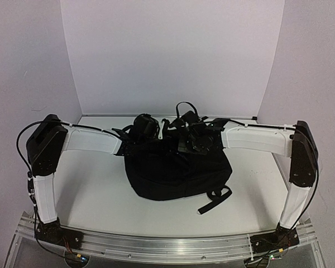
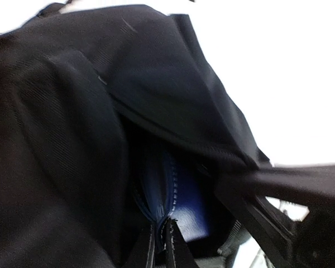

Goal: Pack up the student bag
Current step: Place the personal item in the student bag.

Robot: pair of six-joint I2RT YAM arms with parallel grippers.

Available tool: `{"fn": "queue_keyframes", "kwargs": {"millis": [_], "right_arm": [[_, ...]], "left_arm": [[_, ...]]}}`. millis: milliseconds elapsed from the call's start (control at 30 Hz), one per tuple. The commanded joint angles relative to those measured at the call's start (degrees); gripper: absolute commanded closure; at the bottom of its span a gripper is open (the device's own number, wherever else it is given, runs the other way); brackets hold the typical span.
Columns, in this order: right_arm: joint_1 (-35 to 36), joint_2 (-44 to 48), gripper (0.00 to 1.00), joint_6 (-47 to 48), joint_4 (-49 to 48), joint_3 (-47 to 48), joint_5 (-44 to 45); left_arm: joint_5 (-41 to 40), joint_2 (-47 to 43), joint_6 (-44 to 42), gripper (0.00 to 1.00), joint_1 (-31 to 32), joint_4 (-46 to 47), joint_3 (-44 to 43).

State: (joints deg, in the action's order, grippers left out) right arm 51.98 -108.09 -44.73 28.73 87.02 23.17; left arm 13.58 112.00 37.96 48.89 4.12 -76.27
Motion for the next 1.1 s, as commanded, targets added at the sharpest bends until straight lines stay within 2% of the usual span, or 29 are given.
{"fn": "queue_keyframes", "kwargs": {"millis": [0,67,167,267,433,533,700,800,900,1000,1067], "right_arm": [[2.36,3.52,1.00,-1.82,-4.56,-0.09,-6.73],[2.37,3.42,1.00,-1.88,-4.85,0.02,-6.98],[2.35,3.52,1.00,-1.94,-4.91,0.04,-7.09],[2.39,3.76,0.99,-1.83,-4.92,-0.02,-6.74],[2.40,4.75,0.84,-1.03,-4.82,0.69,-5.89],[2.14,6.04,0.73,0.27,-4.70,1.29,-5.32],[-0.19,8.02,0.68,1.54,-4.56,1.16,-5.78],[-1.94,8.33,0.60,2.48,-4.60,0.71,-6.67],[-2.86,8.25,0.59,3.83,-4.65,0.61,-8.03],[-2.93,8.04,0.50,5.90,-4.64,0.78,-10.10],[-2.85,7.75,0.48,6.71,-4.64,0.64,-11.25]], "left_arm": [[-3.45,4.82,-1.94,0.92,-0.90,6.70,-4.19],[-3.09,5.32,-1.10,0.89,-1.86,6.59,-4.27],[-2.68,3.65,-0.77,0.74,-2.60,7.06,-3.00],[-1.95,0.35,-2.30,0.64,-2.74,5.69,-2.18],[0.50,-6.26,-3.50,0.43,-2.86,-0.06,-1.12],[0.39,-10.24,-3.77,0.37,-3.08,-5.87,-0.31],[-0.75,-13.29,-3.27,0.32,-4.55,-13.40,1.21],[-0.41,-12.87,-2.11,0.33,-5.35,-14.54,1.80],[1.48,-10.85,-1.40,0.33,-5.47,-14.58,0.63],[3.46,-7.48,-1.17,0.33,-5.47,-15.33,-2.34],[3.93,-5.10,-1.38,0.33,-5.47,-16.46,-4.59]]}}
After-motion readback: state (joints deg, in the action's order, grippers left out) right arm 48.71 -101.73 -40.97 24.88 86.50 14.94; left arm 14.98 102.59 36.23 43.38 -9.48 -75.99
